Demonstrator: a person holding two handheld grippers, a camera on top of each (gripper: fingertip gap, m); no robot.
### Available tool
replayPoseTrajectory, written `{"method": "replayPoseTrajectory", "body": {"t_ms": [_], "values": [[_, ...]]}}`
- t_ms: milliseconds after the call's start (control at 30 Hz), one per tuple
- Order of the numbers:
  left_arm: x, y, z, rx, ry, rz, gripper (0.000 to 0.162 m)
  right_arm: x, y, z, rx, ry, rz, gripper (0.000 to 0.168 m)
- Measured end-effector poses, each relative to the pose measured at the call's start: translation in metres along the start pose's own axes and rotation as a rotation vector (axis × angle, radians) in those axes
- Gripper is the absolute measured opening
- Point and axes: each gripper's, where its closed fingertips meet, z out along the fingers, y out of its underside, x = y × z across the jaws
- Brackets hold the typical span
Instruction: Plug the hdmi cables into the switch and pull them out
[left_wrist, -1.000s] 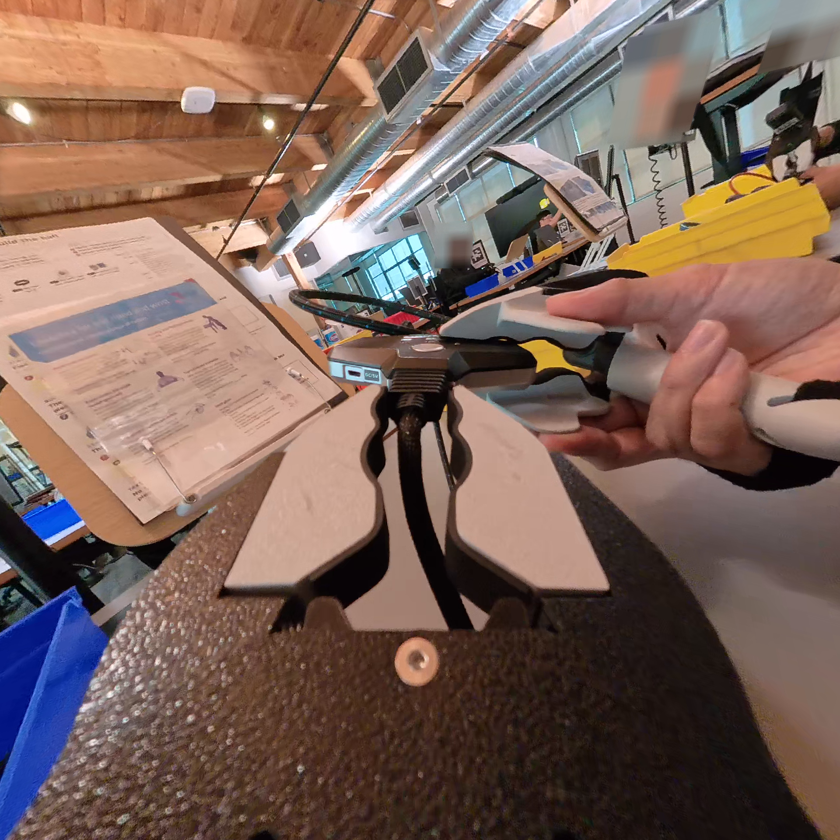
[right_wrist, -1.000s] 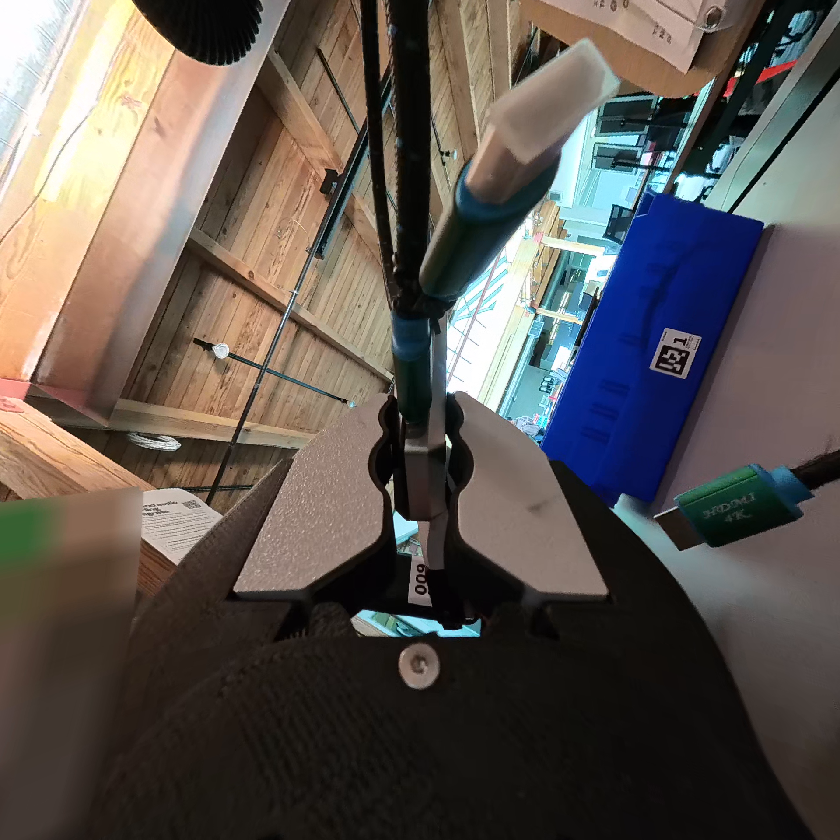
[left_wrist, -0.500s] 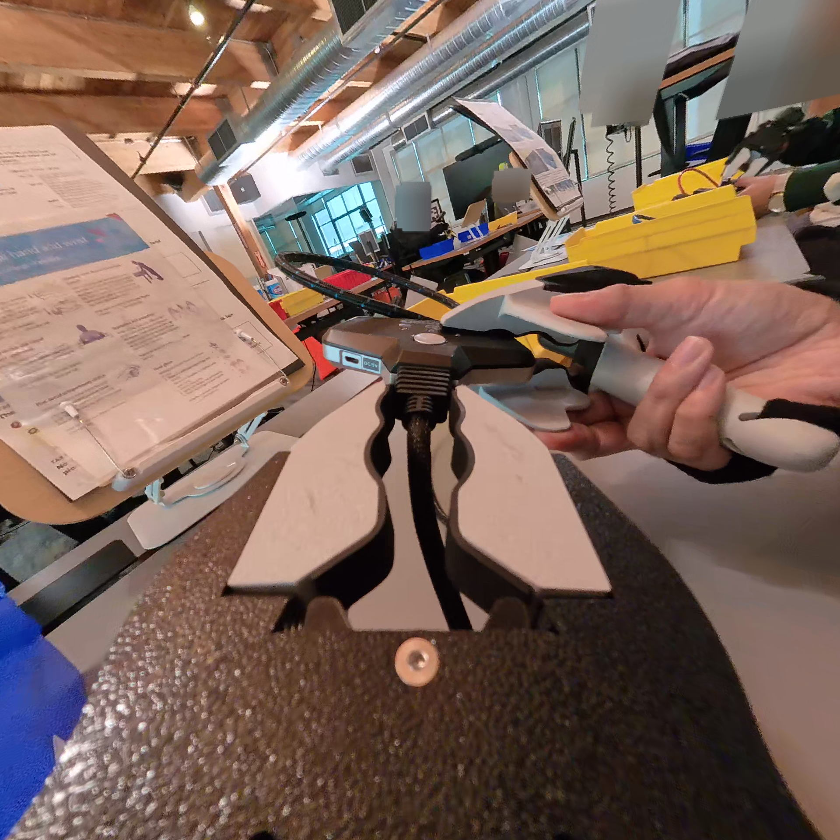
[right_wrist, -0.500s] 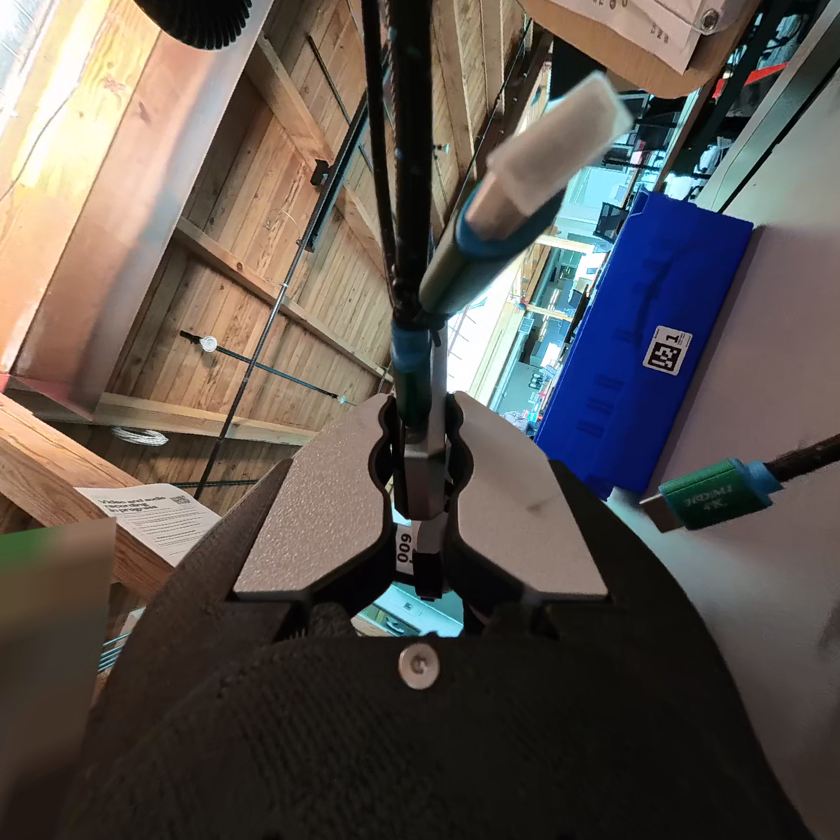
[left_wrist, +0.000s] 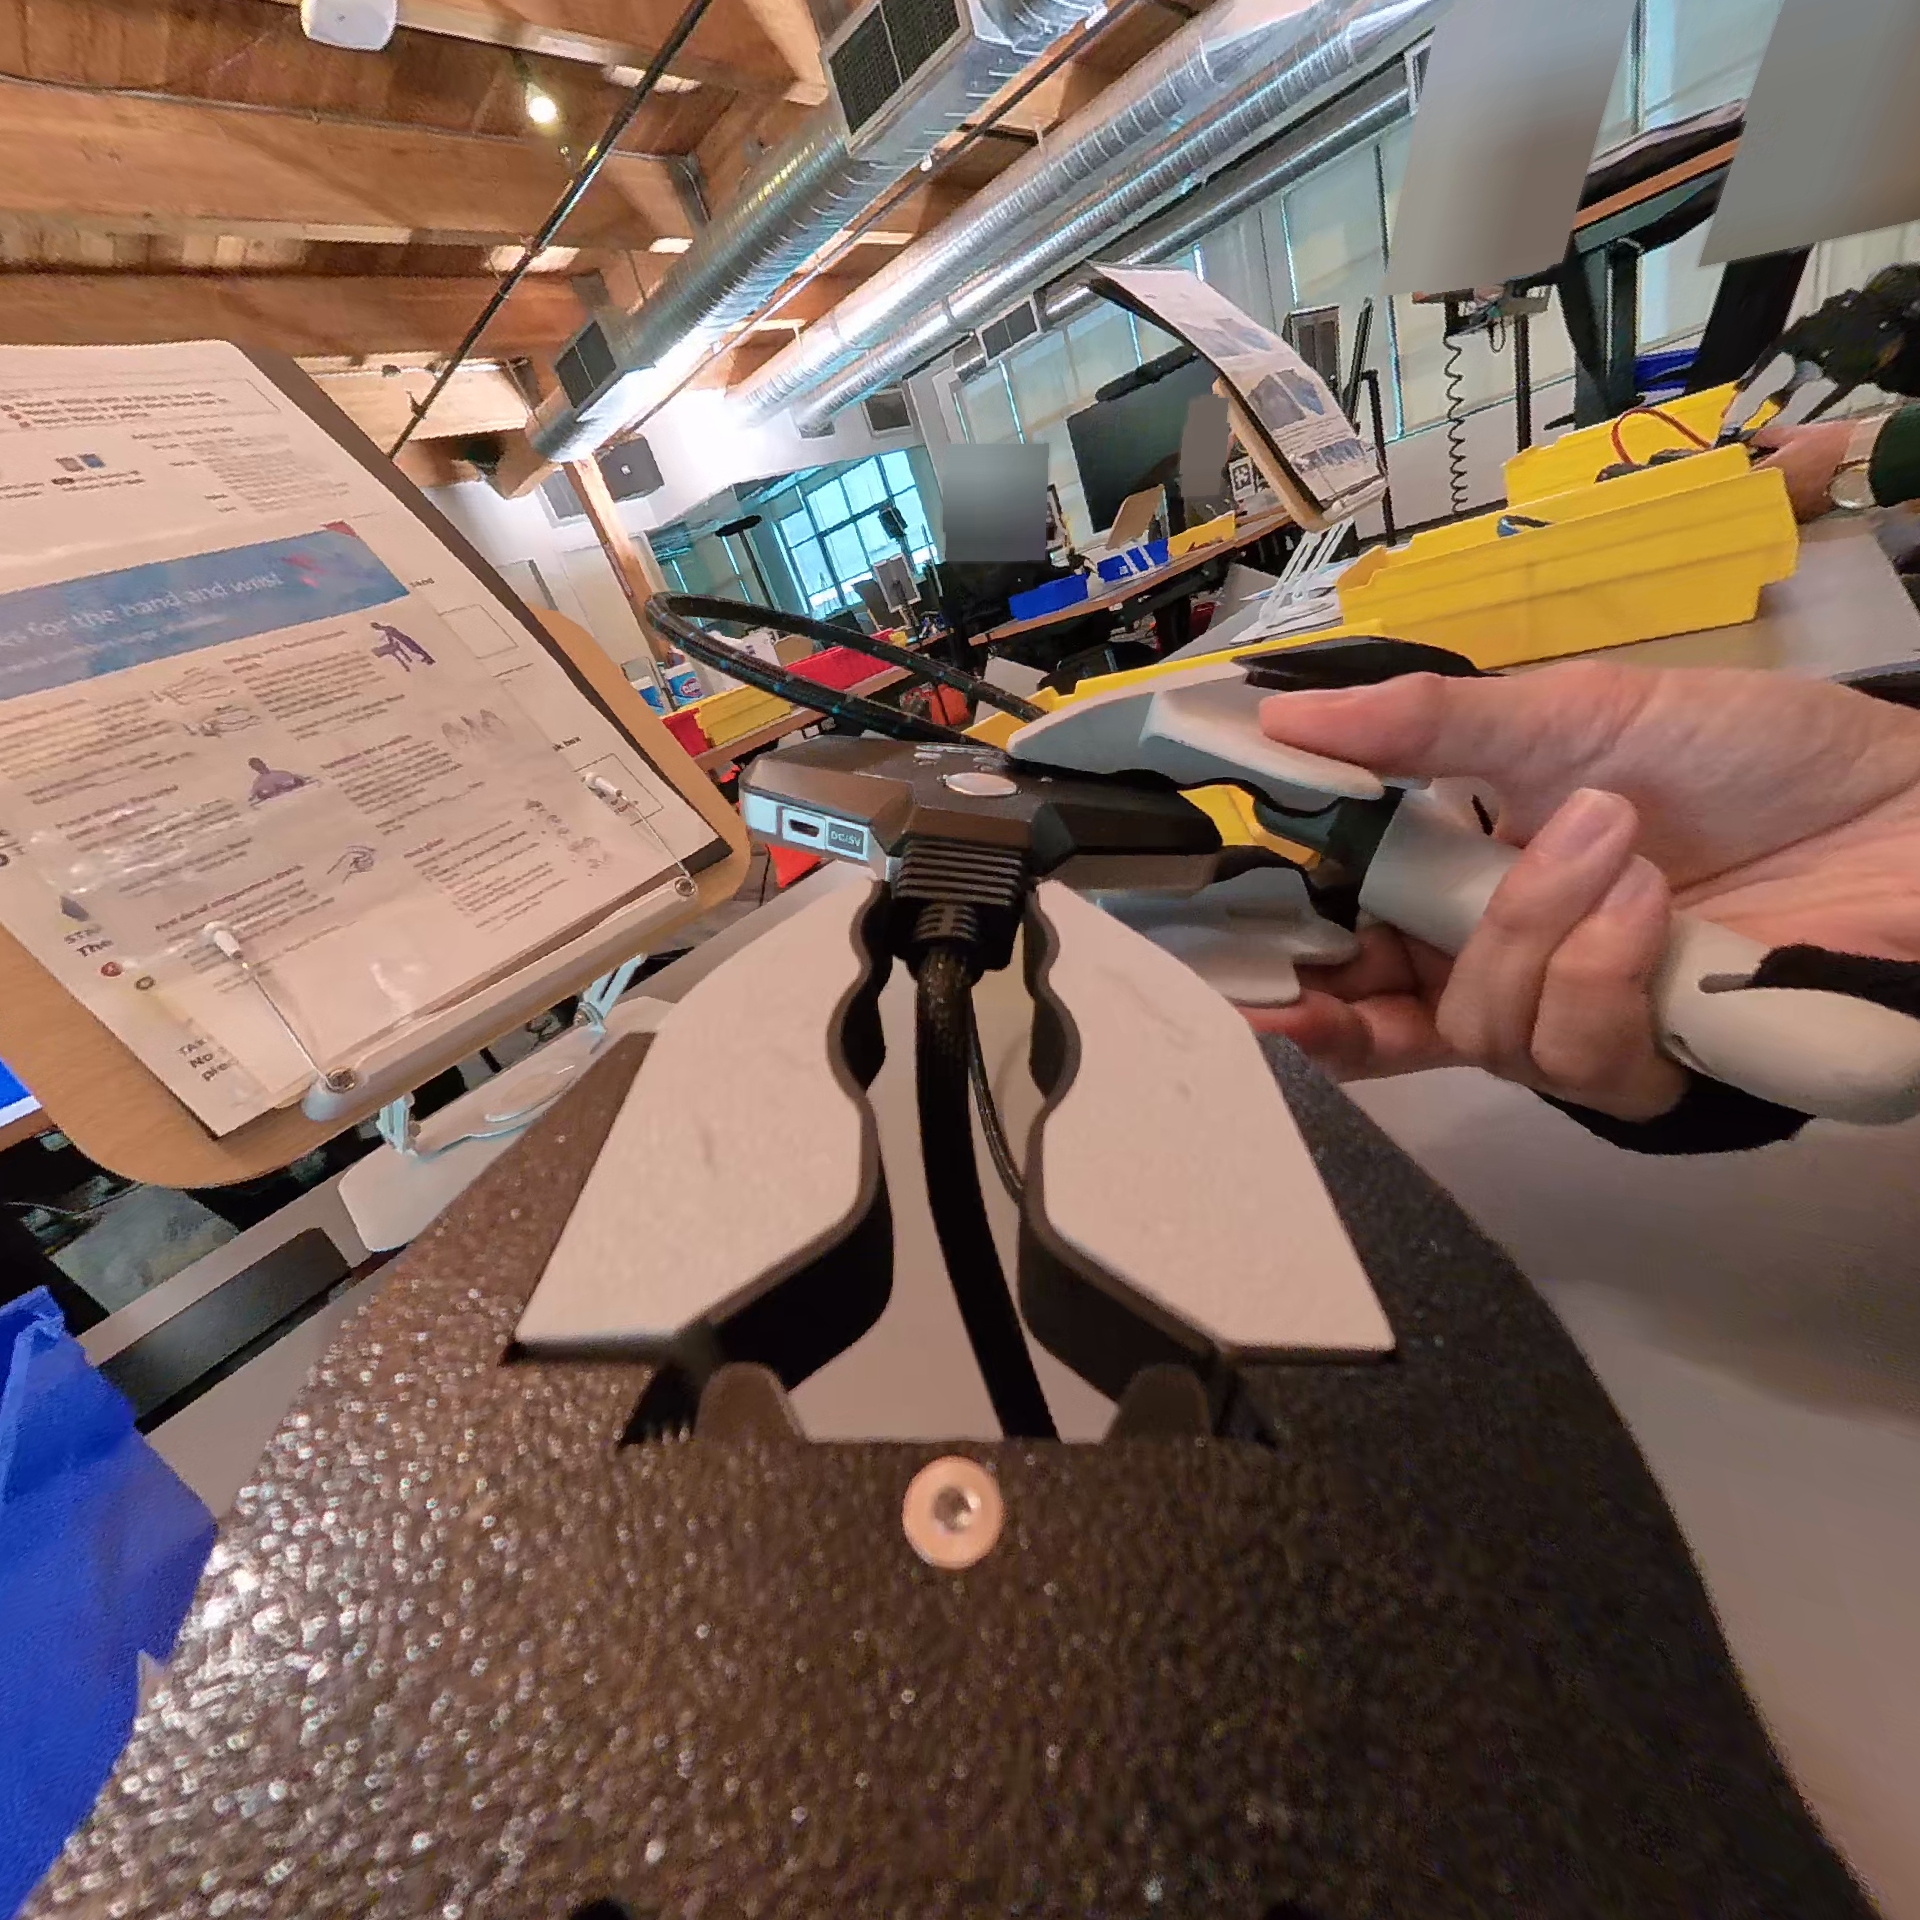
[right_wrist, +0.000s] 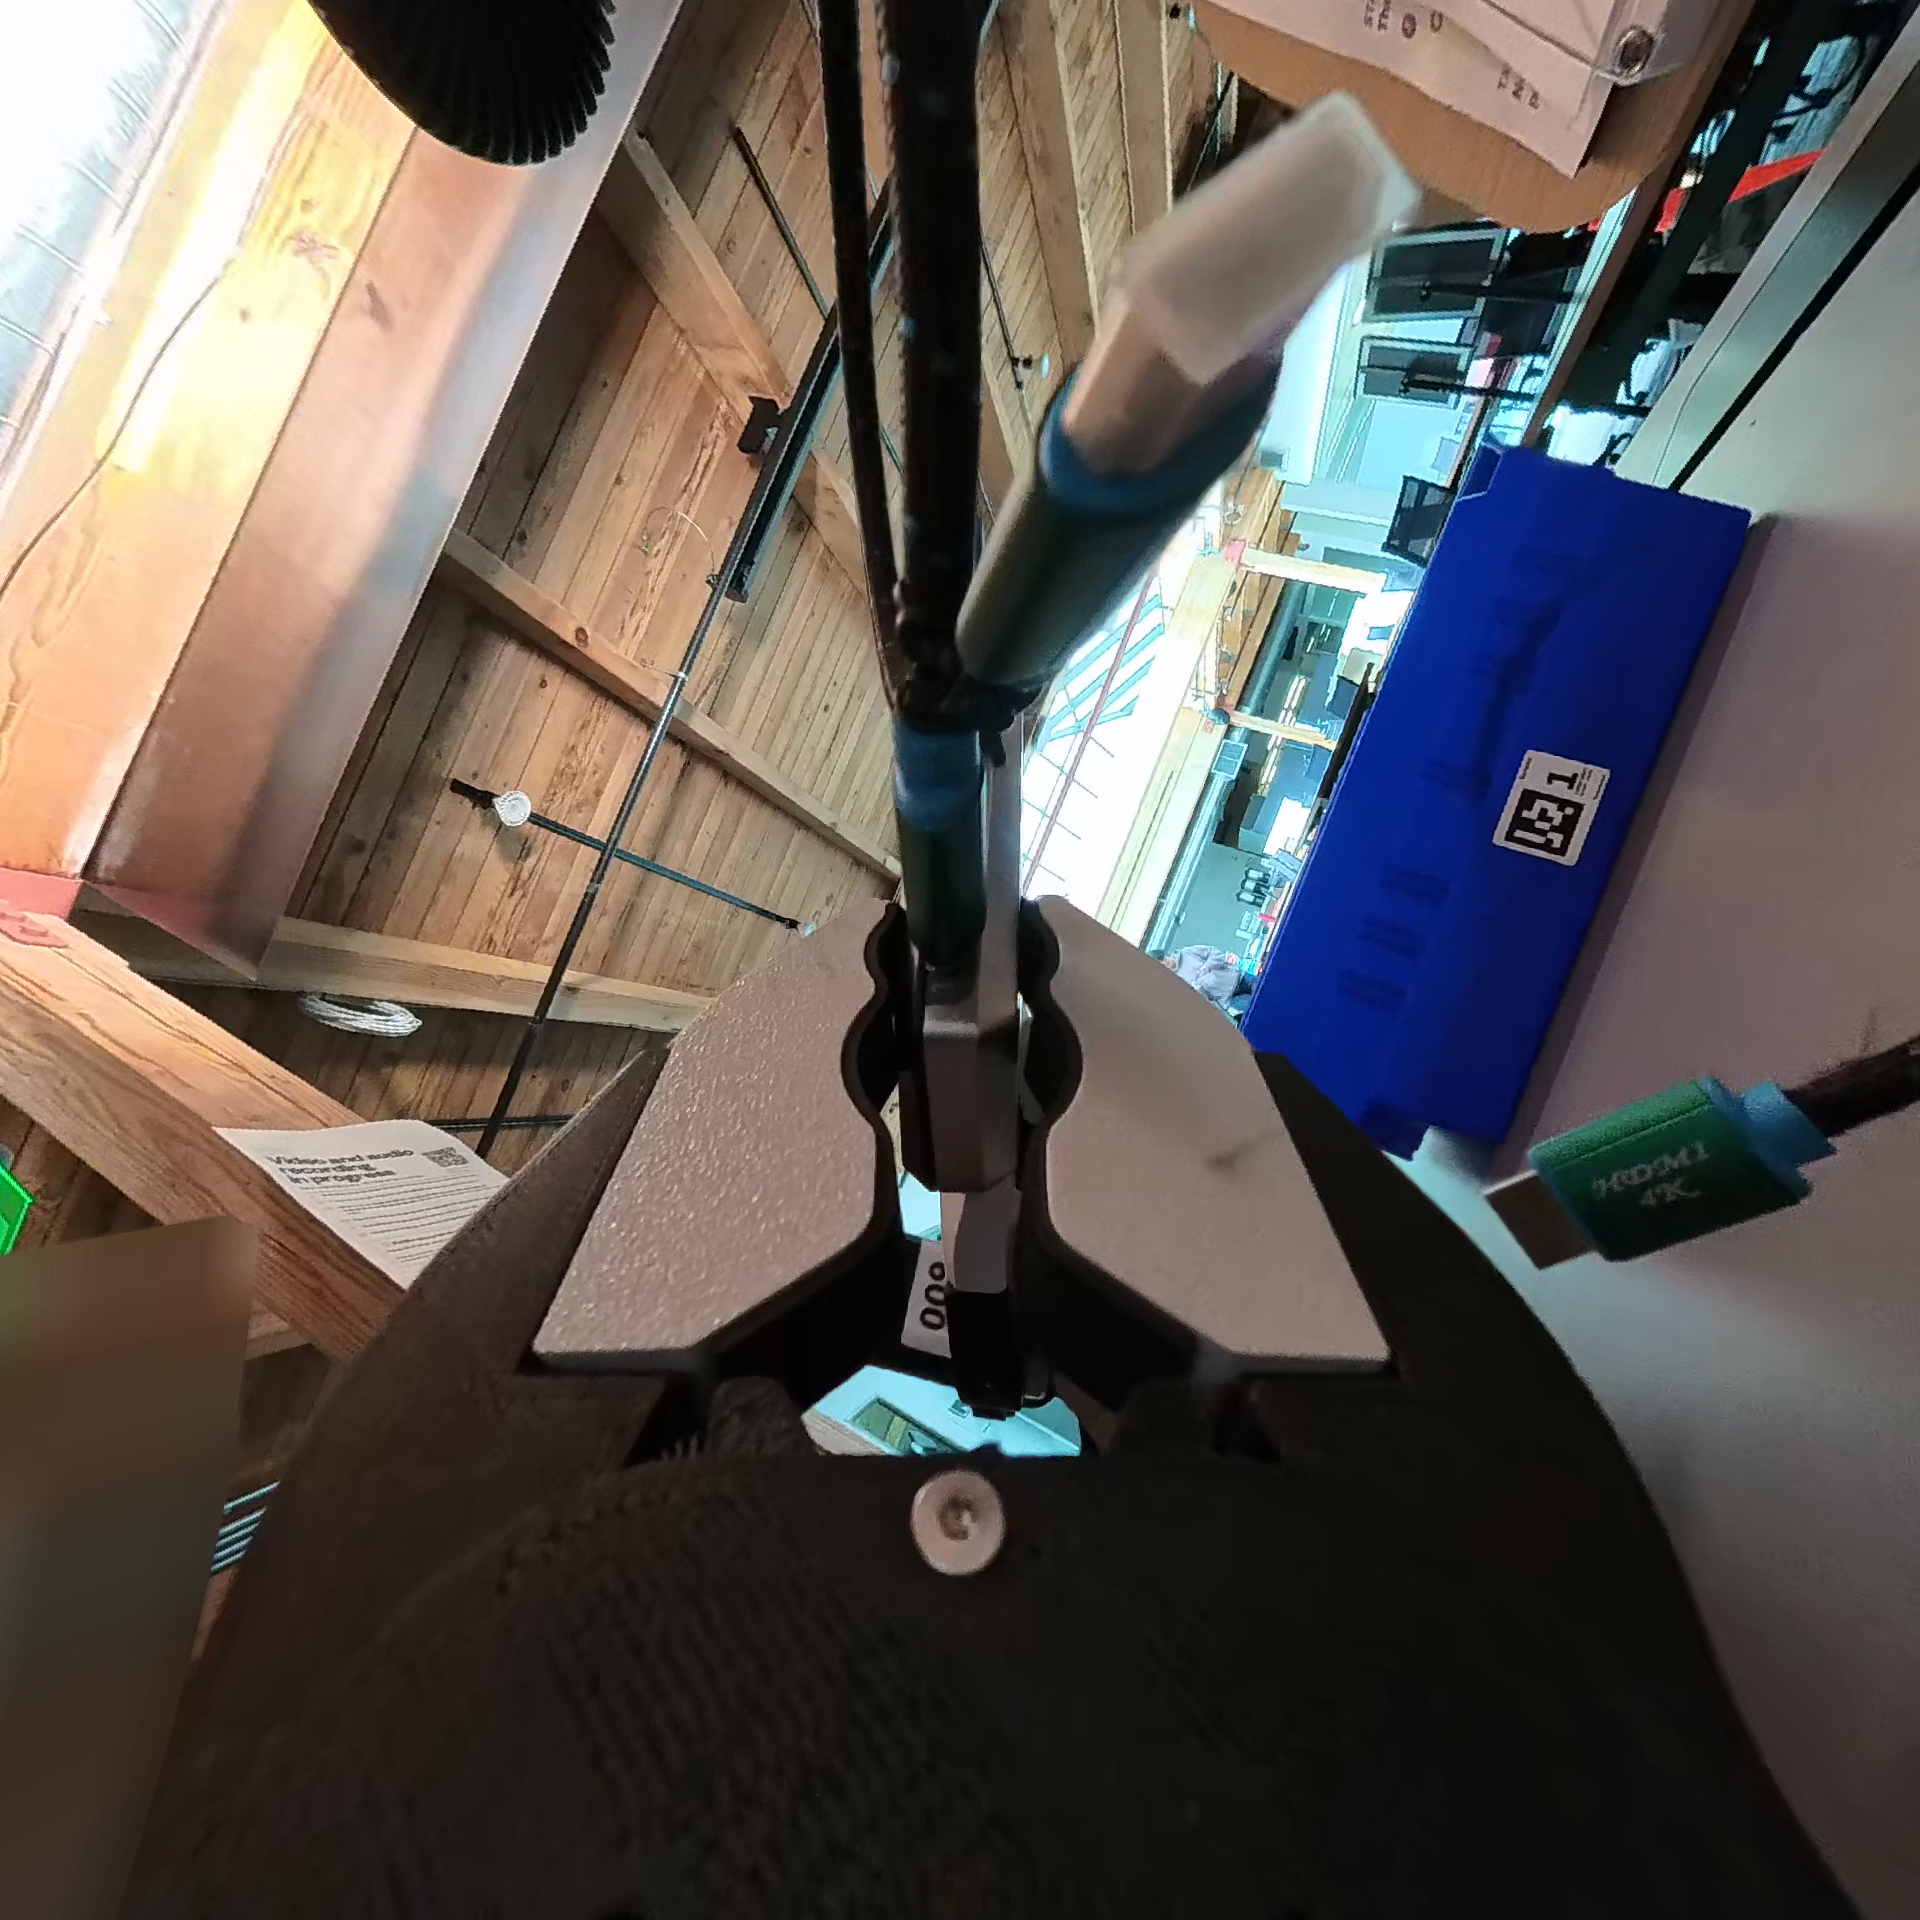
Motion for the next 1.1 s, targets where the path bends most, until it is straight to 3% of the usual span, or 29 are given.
{"method": "replayPoseTrajectory", "body": {"t_ms": [167, 300, 467, 667, 800, 900, 1000, 1100], "values": [[0.0, 0.011, 0.004, -0.083, 0.023, -0.062, 0.022, 0.007, -0.006, -0.002, 0.023, 0.028, -0.07, 0.021], [-0.005, 0.008, 0.001, -0.058, 0.056, -0.209, 0.022, 0.0, 0.0, 0.003, -0.074, -0.008, -0.183, 0.028], [-0.025, 0.002, -0.007, 0.0, 0.037, -0.381, 0.022, -0.021, 0.003, 0.004, -0.211, -0.015, -0.412, 0.062], [-0.051, 0.001, -0.021, 0.046, 0.0, -0.518, 0.022, -0.045, -0.009, -0.015, -0.41, 0.121, -1.004, 0.107], [-0.039, -0.002, -0.019, 0.054, 0.115, -0.533, 0.022, -0.084, 0.0, -0.033, -0.503, 0.03, -1.196, 0.091], [-0.022, -0.003, -0.018, 0.038, 0.234, -0.514, 0.022, -0.108, 0.011, -0.04, -0.517, -0.056, -1.324, 0.065], [-0.004, -0.008, -0.018, 0.036, 0.351, -0.475, 0.022, -0.101, 0.034, -0.045, -0.649, -0.088, -1.405, 0.061], [0.011, -0.01, -0.018, 0.036, 0.442, -0.428, 0.022, -0.071, 0.041, -0.044, -0.755, 0.01, -1.497, 0.056]]}}
